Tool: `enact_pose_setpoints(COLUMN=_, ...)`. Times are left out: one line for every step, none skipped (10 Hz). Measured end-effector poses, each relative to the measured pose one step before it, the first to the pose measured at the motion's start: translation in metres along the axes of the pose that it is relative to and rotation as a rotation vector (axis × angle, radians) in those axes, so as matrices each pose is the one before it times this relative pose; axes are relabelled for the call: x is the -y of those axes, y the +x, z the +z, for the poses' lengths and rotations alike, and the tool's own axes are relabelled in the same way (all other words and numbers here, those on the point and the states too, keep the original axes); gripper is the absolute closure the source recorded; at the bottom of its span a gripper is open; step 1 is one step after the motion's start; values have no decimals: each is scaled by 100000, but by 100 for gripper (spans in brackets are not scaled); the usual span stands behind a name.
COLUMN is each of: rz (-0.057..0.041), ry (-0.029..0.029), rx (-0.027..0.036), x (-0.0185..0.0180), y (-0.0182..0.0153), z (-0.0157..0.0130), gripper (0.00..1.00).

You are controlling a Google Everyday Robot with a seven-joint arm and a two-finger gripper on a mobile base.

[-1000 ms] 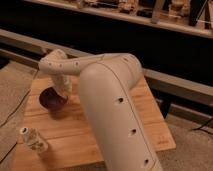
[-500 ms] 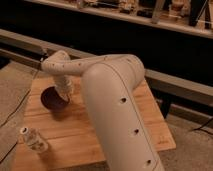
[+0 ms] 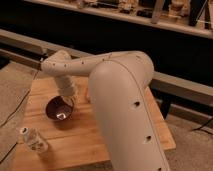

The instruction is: Drag the ceramic bowl in a circle

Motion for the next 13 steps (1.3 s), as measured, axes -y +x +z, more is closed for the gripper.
enact_pose_setpoints(rz=520, ry=2739, rx=-2058, x=1377, y=707, z=-138, gripper=100)
enact_pose_setpoints(rz=2543, ry=3684, rx=-2091, x=2180, y=202, z=90, gripper=100)
enact_pose_setpoints(rz=1191, ry=1638, rx=-779, x=890, y=-89, z=188, gripper=100)
enact_pose_setpoints(rz=2364, ry=2803, rx=-643, x=1409, y=-633, z=250, gripper=100)
enact_pose_setpoints(rz=3327, ry=2816, rx=41, x=1229, y=-1137, z=258, gripper=100)
enact_pose_setpoints(rz=2488, ry=990, rx=1069, x=274, y=-1346, z=-16, gripper=100)
enact_pose_setpoints(rz=1630, ry=309, rx=1456, x=-90, y=-1253, z=-154, gripper=100)
enact_pose_setpoints(rz=1658, ry=-744, rx=2438, x=-907, y=-1943, z=-559, gripper=100)
enact_pose_setpoints(rz=386, ry=-380, rx=1322, x=-603, y=-885, z=-328, gripper=100)
enact_pose_setpoints(rz=-229, ry=-1027, rx=2176, x=-1310, y=-1292, z=-734, gripper=100)
enact_pose_setpoints(rz=-742, ry=-1163, rx=1625, x=-1393, y=-918, z=-603, gripper=100)
enact_pose_setpoints(rz=-1600, ry=-1725, rx=1157, x=-1821, y=-408, z=-617, gripper=100)
enact_pose_setpoints(rz=-2576, ry=-2039, rx=318, x=-1912, y=230, z=-412, gripper=100)
